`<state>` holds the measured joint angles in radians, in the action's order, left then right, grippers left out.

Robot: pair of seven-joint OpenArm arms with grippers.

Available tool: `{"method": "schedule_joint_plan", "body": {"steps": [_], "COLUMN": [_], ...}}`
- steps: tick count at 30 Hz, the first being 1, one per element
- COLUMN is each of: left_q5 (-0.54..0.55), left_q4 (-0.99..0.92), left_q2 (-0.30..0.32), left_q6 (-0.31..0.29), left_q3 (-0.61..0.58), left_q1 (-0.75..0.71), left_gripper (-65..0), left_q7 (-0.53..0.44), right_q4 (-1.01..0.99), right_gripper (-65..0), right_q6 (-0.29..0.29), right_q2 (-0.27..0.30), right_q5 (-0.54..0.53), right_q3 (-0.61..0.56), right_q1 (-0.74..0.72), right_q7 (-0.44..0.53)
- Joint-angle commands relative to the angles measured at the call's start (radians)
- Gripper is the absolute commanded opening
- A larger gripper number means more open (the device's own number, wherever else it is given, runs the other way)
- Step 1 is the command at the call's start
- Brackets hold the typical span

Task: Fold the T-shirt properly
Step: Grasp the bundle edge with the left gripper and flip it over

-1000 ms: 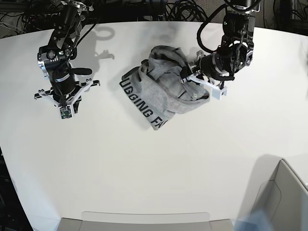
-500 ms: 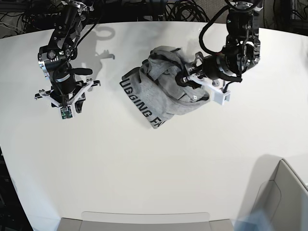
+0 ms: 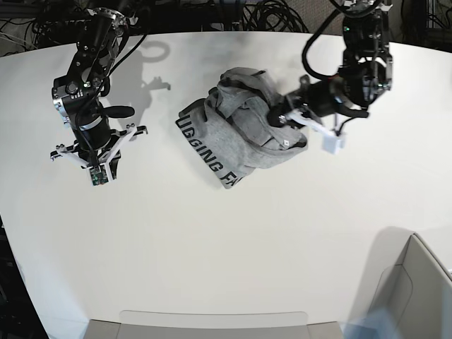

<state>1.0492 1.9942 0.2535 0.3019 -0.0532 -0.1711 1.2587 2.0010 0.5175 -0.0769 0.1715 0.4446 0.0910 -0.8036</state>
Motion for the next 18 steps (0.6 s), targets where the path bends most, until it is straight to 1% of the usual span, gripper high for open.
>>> {"method": "schedule_joint_plan", "body": {"steps": [1,2,3,5,8,10,12,15,18], "left_q5": [0.032,0.029,0.019,-0.051,-0.143,-0.191,-0.237,-0.287,-0.300], "left_q4": [0.010,0.000,-0.019,-0.082,-0.177,-0.233,-0.281,-0.344,-0.381], "left_q2": [0.007,0.010,0.011,0.010,0.013,0.017,0.037,0.057,0.073], "left_q6": [0.012,0.016,0.016,0.018,0.018,0.015,0.012,0.010,0.010], "left_q3": [-0.093,-0.155,-0.192,-0.230,-0.231,-0.231,-0.231,-0.231,-0.231], "left_q1": [0.038,0.068,0.084,0.097,0.098,0.103,0.109,0.190,0.281], "left_gripper": [-65.0,-65.0,-65.0,-65.0,-65.0,-65.0,-65.0,-65.0,-65.0], "left_q7": [0.019,0.011,0.006,0.011,0.025,0.052,0.085,0.098,0.097], "right_q4": [0.014,0.014,0.014,0.014,0.014,0.013,0.013,0.013,0.013], "right_gripper": [-65.0,-65.0,-65.0,-65.0,-65.0,-65.0,-65.0,-65.0,-65.0], "right_q6": [0.022,0.040,0.056,0.071,0.076,0.077,0.077,0.079,0.079], "right_q2": [0.001,0.001,-0.001,0.001,0.001,0.004,0.012,0.012,0.009], "right_q5": [-0.008,-0.008,-0.008,-0.008,-0.008,-0.008,-0.008,-0.008,-0.008], "right_q3": [0.001,0.000,0.000,0.000,0.004,0.007,0.006,0.001,0.000], "right_q1": [-0.021,-0.026,-0.029,-0.035,-0.033,-0.033,-0.027,-0.026,-0.029], "right_q7": [0.016,0.014,0.014,0.014,0.017,0.017,0.017,0.017,0.017]}}
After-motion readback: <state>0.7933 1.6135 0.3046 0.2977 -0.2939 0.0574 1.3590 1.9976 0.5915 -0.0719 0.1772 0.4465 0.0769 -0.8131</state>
